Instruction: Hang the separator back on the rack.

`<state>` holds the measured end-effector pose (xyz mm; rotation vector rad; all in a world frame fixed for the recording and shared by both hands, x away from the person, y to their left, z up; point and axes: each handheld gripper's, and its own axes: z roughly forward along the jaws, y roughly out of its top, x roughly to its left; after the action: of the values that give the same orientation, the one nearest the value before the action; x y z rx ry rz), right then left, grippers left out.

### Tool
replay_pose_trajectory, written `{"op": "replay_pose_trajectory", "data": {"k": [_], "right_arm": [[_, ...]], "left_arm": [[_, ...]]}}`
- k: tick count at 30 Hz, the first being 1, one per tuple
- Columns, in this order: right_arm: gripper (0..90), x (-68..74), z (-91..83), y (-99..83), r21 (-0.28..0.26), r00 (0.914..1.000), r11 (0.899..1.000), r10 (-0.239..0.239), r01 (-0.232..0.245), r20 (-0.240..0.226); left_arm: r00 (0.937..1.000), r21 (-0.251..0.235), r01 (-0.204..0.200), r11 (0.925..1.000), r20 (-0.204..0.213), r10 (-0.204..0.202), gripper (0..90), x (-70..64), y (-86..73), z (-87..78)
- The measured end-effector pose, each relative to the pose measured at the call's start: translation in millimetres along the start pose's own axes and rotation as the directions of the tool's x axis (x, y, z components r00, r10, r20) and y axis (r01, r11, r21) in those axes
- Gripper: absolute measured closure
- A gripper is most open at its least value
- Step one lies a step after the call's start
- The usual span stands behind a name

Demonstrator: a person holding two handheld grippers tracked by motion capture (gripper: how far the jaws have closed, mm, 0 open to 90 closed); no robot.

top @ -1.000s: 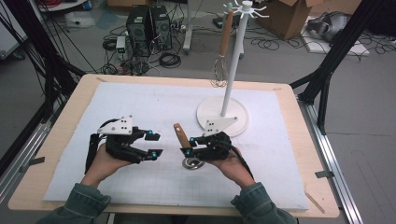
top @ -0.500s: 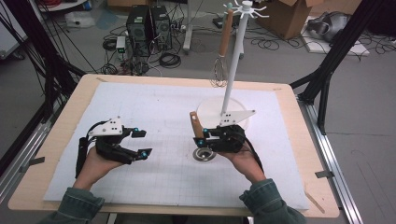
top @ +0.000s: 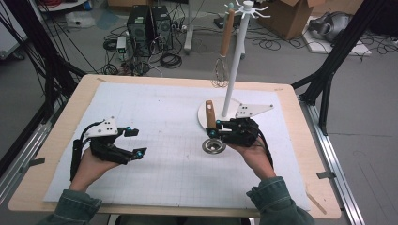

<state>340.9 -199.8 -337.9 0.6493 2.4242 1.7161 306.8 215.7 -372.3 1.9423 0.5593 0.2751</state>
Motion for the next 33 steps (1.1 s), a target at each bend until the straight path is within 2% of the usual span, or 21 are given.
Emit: {"op": "replay_pose_trajectory", "data": {"k": [13,20,33], "right_arm": [[71.6,-10.5,-16.0,13.1,-0.049,0.9989,0.999,0.026,-0.024,0.038],[71.5,-16.3,-24.5,22.2,-0.067,0.9982,0.997,0.033,-0.030,0.049],[71.5,-24.7,-35.4,34.0,-0.089,0.9960,0.996,0.038,-0.030,0.081]], "left_arm": [[0.9994,0.005,0.017,0.9998,-0.030,-0.017,16.8,5.0,-5.1,-7.2],[0.9983,-0.008,0.009,0.9999,-0.058,-0.010,16.0,4.7,-4.3,-11.5],[0.9986,0.001,0.010,0.9999,-0.051,-0.010,14.8,4.1,-5.1,-8.8]]}}
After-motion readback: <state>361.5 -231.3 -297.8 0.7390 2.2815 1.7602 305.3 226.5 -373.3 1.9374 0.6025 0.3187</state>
